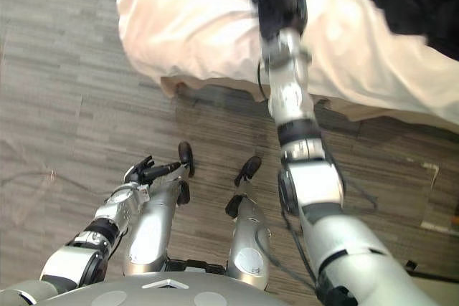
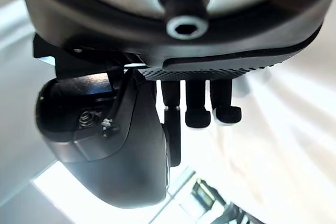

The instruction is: Tidy up the quilt and then pick up the clothes from the bed and put them into the laundry hamper

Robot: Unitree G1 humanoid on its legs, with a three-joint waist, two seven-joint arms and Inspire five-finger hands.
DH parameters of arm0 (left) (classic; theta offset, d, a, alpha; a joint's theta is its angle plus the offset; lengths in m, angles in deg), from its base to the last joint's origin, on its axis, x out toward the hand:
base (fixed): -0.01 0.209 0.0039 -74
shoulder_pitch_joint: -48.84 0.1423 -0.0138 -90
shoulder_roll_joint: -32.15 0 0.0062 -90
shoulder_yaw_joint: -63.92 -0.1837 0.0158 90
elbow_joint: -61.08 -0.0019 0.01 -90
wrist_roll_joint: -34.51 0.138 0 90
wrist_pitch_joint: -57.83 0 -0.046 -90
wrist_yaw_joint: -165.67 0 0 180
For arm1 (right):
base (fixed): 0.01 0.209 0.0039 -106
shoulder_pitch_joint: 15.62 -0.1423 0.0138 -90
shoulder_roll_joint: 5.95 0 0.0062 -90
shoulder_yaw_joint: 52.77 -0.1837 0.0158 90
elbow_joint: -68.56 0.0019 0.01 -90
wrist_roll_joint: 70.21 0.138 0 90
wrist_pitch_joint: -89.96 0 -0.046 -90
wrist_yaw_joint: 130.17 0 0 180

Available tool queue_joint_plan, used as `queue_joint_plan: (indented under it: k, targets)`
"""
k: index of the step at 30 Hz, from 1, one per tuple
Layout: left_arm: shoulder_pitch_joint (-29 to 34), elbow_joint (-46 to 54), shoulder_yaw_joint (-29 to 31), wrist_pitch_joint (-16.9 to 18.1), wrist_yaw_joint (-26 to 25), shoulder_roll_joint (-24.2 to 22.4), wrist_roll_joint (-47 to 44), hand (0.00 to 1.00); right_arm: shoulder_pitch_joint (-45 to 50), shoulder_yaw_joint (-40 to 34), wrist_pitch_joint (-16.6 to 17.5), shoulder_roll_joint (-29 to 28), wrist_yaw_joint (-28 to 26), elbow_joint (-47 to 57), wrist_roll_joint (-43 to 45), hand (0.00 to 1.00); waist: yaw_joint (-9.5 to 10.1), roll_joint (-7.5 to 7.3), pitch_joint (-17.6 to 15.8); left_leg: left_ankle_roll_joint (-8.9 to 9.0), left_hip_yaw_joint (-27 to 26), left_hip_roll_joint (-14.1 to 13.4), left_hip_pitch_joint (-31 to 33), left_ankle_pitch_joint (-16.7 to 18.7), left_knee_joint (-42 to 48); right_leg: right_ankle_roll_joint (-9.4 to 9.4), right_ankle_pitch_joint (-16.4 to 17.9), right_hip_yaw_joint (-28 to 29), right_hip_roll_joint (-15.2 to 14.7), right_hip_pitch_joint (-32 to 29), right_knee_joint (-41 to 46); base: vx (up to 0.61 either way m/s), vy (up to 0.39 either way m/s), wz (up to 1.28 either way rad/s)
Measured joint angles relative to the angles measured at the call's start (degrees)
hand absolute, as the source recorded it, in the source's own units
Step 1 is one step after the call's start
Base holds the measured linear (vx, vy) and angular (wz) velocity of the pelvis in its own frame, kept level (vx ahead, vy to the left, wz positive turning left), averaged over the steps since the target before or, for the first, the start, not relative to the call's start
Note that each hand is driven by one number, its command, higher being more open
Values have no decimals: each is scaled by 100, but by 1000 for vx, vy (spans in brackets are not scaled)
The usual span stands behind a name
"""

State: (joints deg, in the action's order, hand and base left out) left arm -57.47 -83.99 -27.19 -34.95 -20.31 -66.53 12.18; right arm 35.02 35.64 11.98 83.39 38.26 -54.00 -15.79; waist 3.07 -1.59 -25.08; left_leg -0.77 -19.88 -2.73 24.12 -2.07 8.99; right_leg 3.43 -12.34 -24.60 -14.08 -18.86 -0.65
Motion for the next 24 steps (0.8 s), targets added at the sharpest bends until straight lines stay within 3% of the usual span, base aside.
queue_joint_plan:
  k: [2, 4, 5, 6, 9, 12, 13, 15, 16, 17, 19, 20, 21, 22, 23, 24]
  targets:
    - [137, 270, 4, -143, -87, 184, 5, 100, 1345, -131, 86, -96, -310, -19, 42, 0, -213, -140, -18, 30, -171, 26, -323, 113, -21, 32, 82, 168, -39, 194, 21, 98, 91, -40]
    - [196, 426, 23, -266, -112, 270, 45, 100, 2360, -530, -61, -287, -312, -560, 37, 0, -328, -205, -10, 57, -274, 16, -564, 204, -17, 98, 153, 302, -37, 345, 52, 112, 33, -36]
    - [199, 468, 37, -325, -102, 306, 49, 100, 2781, -743, -166, -352, -318, -942, 13, 100, -394, -212, -4, 72, -344, 8, -695, 235, -20, 104, 149, 362, -31, 422, 50, 156, 11, -50]
    - [233, 493, 100, -494, -12, 344, 188, 100, 3311, -1040, -370, -427, -332, -1502, -89, 100, -564, -228, 8, 52, -502, -9, -941, 283, -26, 109, 149, 492, -10, 572, 12, 131, 7, -56]
    - [312, 488, 147, -647, 317, 370, 755, 100, 4124, -1366, -522, -427, -535, -1983, -1031, 100, -809, -246, 120, 91, -757, -34, -1371, 398, -87, 155, 145, 739, 38, 845, -112, 107, 6, -63]
    - [366, 316, -48, -816, 583, 330, 1253, 100, 4944, -1384, -546, -559, -758, -2264, -1876, 100, -968, -326, 697, 157, -1015, -25, -1809, 361, -443, 204, 214, 942, 127, 1015, -203, 94, -20, -47]
    - [477, 208, -112, -897, 662, 314, 1418, 100, 5191, -1398, -549, -739, -841, -2334, -2037, 100, -1001, -378, 946, 222, -1197, -43, -2118, 343, -662, 138, 346, 971, 187, 1162, -245, 79, -29, -81]
    - [815, 138, -7, -1032, 798, 236, 1583, 100, 5341, -1471, -545, -1010, -957, -2350, -2391, 100, -1042, -335, 1300, 392, -1725, -181, -2672, 310, -1027, -233, 794, 322, 213, 1296, -120, 69, 3, -130]
    - [1132, 56, 36, -1112, 872, 153, 1642, 100, 5386, -1629, -403, -1120, -804, -2396, -2768, 100, -1019, -211, 1473, 518, -2162, -318, -2965, 371, -1078, -482, 959, -122, 218, 1384, 93, 108, 57, -187]
    - [1378, -118, 30, -1108, 965, 169, 1850, 100, 5454, -1681, -363, -1101, -829, -2397, -3032, 100, -1006, -301, 1576, 675, -2504, -387, -3304, 533, -941, -411, 850, -253, 174, 1519, 163, 135, 38, -189]
    - [1553, -413, -12, -1128, 985, 165, 2036, 100, 5550, -1646, -300, -1109, -839, -2403, -3359, 100, -1034, -292, 1586, 846, -2865, -594, -3534, 860, -392, -246, 629, -114, 236, 1631, 198, 150, -54, -127]
    - [1637, -457, -19, -1065, 896, 149, 2257, 100, 5612, -1582, -237, -1125, -860, -2402, -3510, 100, -1100, -267, 1589, 875, -2880, -978, -3529, 1144, 327, -276, 632, 32, 399, 1681, 247, 121, -137, -107]
    - [1670, -411, 94, -1005, 835, 96, 2255, 100, 5635, -1583, -230, -1195, -876, -2396, -3604, 100, -1095, -181, 1560, 871, -2553, -1381, -3389, 1310, 1167, -279, 633, 225, 559, 1695, 316, 76, -213, -129]
    - [1702, -338, 325, -918, 711, 72, 2242, 100, 5631, -1566, -112, -1223, -835, -2372, -3626, 100, -1032, -119, 1575, 624, -1688, -1734, -3016, 1396, 2314, -367, 701, 635, 748, 1689, 398, 12, -123, -196]
    - [1750, -316, 462, -743, 607, 3, 2228, 100, 5579, -1485, -21, -1097, -683, -2349, -3880, 100, -897, 5, 1620, 477, -558, -1717, -2642, 1547, 3092, -403, 723, 1205, 930, 1566, 386, -8, -33, -206]
    - [1789, -283, 533, -684, 583, -64, 2205, 100, 5504, -1414, -13, -986, -622, -2359, -4026, 100, -838, 107, 1628, 477, -83, -1624, -2579, 1664, 3259, -383, 726, 1485, 1037, 1518, 369, -30, 98, -256]
